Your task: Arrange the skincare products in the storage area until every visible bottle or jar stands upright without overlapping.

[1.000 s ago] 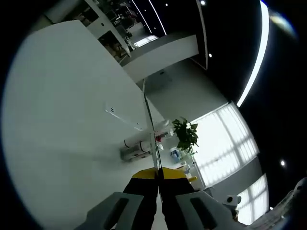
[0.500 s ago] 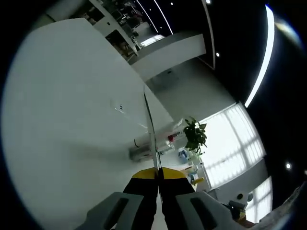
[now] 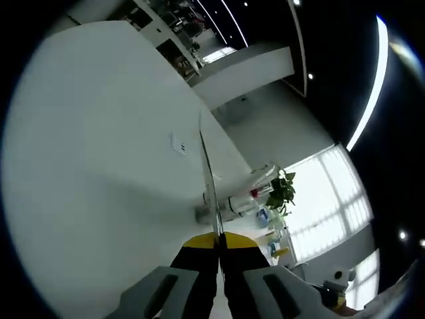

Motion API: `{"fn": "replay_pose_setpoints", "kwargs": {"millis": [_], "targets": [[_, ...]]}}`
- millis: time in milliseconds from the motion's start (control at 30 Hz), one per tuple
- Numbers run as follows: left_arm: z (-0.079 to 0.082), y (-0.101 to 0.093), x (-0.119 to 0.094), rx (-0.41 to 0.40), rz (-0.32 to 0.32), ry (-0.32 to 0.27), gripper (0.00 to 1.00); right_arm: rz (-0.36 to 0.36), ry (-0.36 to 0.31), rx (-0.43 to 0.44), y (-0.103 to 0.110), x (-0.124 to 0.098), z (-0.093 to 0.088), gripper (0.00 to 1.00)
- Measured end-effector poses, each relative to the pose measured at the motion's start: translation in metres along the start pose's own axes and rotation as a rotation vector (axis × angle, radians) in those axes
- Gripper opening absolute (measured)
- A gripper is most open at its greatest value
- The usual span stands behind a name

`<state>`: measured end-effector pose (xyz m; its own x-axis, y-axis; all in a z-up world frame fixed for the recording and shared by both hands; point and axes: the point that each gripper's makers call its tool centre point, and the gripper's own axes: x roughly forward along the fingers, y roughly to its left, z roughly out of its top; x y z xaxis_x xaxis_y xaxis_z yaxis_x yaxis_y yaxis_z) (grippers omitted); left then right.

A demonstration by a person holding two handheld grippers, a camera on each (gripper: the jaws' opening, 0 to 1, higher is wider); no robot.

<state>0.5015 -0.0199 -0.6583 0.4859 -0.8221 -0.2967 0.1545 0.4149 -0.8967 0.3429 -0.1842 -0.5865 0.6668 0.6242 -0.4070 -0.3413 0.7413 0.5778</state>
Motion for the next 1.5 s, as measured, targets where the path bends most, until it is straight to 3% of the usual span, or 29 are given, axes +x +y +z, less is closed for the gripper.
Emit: {"fn": "replay_pose_setpoints", "kwargs": {"millis": [533,733,1100,1500], "targets": [[-0.004,0.019,0.023,-0.032,0.013,0.035,0.00,-0.034,0.040,0.011,-0.006,0.004,-0.008,0.89],[-0.005,0.019,0.040,-0.037,0.012,0.050,0.01,-0.060,0.003,0.032,-0.010,-0.007,0.001,0.91],[-0.014,0.028,0.060,-0.018,0.054,0.096,0.01,-0.133,0.023,0.073,-0.029,-0.030,-0.020,0.90],[-0.012,0.042,0.074,-0.054,0.088,0.091,0.01,-0.178,0.018,0.103,-0.043,-0.044,-0.022,0.90]]}}
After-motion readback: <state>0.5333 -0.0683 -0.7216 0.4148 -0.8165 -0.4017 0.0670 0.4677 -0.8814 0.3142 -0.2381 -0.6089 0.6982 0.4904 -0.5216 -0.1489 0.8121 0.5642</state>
